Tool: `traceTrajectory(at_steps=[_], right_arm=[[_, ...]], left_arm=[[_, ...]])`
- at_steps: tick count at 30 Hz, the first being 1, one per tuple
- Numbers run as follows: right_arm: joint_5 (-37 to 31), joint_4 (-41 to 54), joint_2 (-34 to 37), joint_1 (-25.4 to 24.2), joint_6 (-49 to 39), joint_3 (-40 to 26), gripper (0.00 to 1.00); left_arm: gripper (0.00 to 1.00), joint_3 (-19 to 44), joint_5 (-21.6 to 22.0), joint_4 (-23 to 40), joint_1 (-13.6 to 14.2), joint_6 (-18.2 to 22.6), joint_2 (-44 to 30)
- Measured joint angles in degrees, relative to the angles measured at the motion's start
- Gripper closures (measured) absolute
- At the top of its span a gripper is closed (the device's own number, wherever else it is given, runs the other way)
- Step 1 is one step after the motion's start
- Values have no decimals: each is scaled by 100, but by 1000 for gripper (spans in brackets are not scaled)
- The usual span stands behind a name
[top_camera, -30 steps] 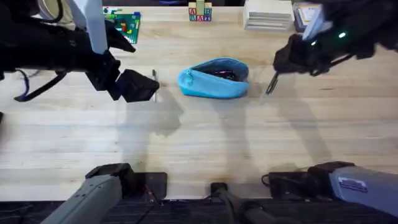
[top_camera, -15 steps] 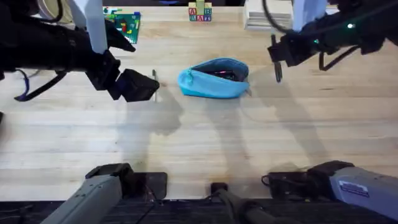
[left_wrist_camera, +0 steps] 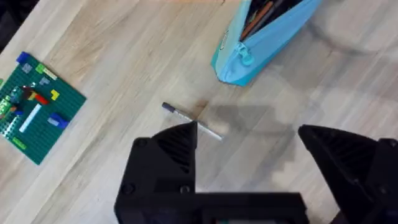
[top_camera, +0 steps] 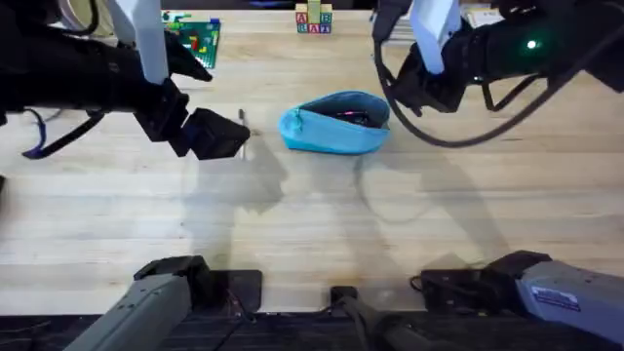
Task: Unzip the bag, pick up the pens from the table one at a time and place them inside, then zip the bag closed.
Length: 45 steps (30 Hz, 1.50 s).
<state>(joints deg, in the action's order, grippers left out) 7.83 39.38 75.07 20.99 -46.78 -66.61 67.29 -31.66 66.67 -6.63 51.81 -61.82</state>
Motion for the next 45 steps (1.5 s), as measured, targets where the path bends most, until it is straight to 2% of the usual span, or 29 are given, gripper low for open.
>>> traceTrajectory(at_steps=[7, 12, 21, 34, 35, 36, 41, 42, 45], right_arm=[[586, -42, 65, 0, -794, 0, 968], [787, -187, 337, 0, -1017, 0, 968], [1425, -556, 937, 0, -1078, 0, 968], [1580, -613, 1885, 0, -1095, 0, 968], [1581, -623, 1908, 0, -1086, 0, 922], [1581, -626, 1910, 0, -1089, 0, 799], [1585, -671, 1908, 0, -1097, -9, 75], [1583, -673, 1908, 0, -1114, -9, 27], [1585, -673, 1908, 0, -1116, -9, 7]], left_arm=[[6, 0, 0, 0, 0, 0, 0], [6, 0, 0, 0, 0, 0, 0], [6, 0, 0, 0, 0, 0, 0], [7, 0, 0, 9, 0, 0, 1], [8, 0, 0, 9, 0, 0, 0], [7, 0, 0, 9, 0, 0, 0], [6, 0, 0, 11, 0, 0, 0], [6, 0, 0, 13, 0, 0, 0], [6, 0, 0, 20, 0, 0, 0]])
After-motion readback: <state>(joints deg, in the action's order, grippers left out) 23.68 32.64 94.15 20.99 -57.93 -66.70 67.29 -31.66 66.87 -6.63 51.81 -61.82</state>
